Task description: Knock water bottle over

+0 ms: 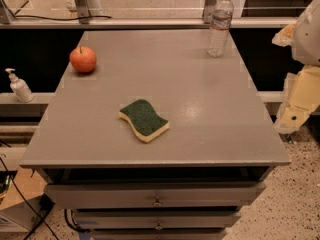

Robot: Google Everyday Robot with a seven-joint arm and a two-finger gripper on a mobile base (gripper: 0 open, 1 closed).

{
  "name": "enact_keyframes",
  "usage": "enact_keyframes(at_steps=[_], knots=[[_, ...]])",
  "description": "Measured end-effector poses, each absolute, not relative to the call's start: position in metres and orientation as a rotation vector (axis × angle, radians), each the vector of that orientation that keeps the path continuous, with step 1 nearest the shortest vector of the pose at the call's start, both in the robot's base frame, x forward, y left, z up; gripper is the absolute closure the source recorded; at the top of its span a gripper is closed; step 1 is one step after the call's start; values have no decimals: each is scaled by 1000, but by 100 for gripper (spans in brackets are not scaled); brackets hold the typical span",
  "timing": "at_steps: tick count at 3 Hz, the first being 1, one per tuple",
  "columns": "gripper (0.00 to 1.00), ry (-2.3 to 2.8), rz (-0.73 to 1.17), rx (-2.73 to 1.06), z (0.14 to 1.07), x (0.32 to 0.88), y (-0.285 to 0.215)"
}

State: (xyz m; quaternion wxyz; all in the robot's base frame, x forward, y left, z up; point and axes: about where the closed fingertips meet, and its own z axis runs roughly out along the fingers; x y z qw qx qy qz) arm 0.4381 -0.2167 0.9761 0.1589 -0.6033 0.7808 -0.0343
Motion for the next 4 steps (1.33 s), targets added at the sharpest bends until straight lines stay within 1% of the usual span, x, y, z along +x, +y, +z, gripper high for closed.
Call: enact_keyframes(at_steps=[2, 3, 4], knots=[[0, 2219, -98, -1709, 979, 440, -216], [0, 2145, -45, -1624, 979, 467, -214], [0, 2145, -46, -1625, 979, 466, -214]])
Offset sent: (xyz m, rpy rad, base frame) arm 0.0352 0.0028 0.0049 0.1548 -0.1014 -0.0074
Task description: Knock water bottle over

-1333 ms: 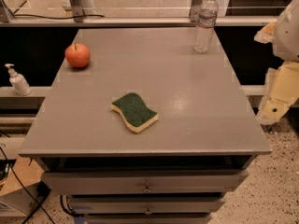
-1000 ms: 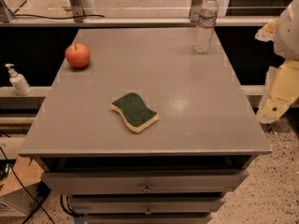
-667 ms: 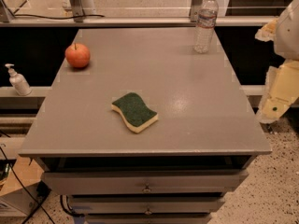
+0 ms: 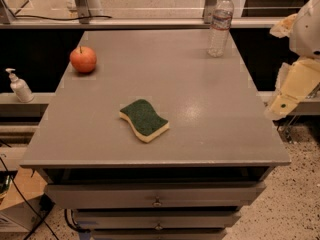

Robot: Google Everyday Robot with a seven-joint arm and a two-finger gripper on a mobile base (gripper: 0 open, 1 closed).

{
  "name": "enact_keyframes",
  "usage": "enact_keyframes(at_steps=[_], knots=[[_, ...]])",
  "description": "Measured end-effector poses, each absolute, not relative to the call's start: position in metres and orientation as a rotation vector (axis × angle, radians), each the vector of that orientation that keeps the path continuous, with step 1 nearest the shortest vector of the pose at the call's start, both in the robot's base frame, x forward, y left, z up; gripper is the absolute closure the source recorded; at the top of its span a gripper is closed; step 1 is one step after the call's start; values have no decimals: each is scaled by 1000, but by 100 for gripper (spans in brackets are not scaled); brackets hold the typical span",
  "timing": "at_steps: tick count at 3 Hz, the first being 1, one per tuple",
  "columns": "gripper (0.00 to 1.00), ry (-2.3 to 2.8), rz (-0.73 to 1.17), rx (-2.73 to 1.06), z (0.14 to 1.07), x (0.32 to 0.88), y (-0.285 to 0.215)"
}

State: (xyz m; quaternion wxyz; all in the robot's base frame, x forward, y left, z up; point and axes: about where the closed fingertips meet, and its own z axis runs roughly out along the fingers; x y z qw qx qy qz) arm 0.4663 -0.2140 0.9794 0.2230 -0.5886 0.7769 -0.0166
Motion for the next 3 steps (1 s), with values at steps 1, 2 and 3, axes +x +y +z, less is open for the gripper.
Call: enact_keyframes(at_steps=[1, 2, 3], knots=[[0, 2078, 1, -1569, 979, 482, -214], [0, 1961, 75, -1478, 981, 519, -214], [0, 1870, 139, -1365, 979, 555, -213]])
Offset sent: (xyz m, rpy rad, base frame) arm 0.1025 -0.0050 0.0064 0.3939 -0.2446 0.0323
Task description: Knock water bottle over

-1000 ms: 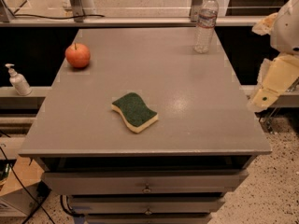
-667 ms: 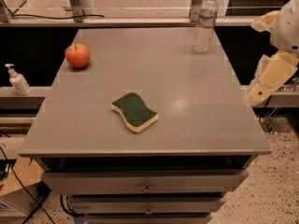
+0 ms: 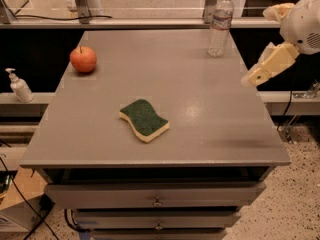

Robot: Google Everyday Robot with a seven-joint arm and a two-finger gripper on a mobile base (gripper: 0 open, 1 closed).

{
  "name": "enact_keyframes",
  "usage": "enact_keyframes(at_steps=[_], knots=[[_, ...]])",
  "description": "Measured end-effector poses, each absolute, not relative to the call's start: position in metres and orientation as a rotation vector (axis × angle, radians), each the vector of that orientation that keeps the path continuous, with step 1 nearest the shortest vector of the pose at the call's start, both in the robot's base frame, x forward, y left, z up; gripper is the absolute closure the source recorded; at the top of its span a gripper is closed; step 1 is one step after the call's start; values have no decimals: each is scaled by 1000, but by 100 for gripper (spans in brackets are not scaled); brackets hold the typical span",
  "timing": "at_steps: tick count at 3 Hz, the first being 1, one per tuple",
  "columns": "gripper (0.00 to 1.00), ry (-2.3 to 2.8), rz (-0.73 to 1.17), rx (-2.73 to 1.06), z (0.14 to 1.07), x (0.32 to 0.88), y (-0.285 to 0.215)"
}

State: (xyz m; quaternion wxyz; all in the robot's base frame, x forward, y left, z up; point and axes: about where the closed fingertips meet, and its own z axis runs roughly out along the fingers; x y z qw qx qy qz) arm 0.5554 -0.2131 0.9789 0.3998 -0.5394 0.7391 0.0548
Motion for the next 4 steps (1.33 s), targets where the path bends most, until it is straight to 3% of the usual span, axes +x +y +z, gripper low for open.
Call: enact_keyframes(at_steps=[1, 4], knots=[[0, 1823, 188, -1263, 971, 595, -214], [0, 1777, 241, -1146, 967, 618, -200]])
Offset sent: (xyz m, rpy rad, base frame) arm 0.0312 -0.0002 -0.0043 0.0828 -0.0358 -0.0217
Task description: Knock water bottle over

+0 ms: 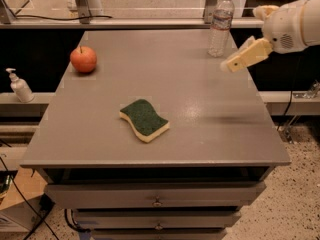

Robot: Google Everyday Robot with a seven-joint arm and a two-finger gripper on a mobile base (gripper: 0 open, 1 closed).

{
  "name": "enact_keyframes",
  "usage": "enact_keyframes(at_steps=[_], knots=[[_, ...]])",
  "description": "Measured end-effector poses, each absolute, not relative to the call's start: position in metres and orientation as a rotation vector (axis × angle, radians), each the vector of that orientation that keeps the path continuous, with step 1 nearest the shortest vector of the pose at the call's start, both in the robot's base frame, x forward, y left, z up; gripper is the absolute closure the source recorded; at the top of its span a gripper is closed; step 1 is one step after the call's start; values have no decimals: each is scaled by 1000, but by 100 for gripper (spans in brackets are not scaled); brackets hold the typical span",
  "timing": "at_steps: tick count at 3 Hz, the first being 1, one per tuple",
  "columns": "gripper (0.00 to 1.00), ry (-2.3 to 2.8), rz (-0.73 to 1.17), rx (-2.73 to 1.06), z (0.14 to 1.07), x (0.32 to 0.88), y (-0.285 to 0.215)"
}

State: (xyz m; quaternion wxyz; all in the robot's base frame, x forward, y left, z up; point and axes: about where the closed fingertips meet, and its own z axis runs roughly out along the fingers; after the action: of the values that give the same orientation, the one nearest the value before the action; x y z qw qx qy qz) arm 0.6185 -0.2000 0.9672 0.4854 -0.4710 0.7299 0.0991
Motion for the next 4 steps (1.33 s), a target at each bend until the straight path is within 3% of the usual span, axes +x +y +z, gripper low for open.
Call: enact_keyframes(at_steps=[4], knots=[[0, 1753, 265, -805, 945, 754, -211]])
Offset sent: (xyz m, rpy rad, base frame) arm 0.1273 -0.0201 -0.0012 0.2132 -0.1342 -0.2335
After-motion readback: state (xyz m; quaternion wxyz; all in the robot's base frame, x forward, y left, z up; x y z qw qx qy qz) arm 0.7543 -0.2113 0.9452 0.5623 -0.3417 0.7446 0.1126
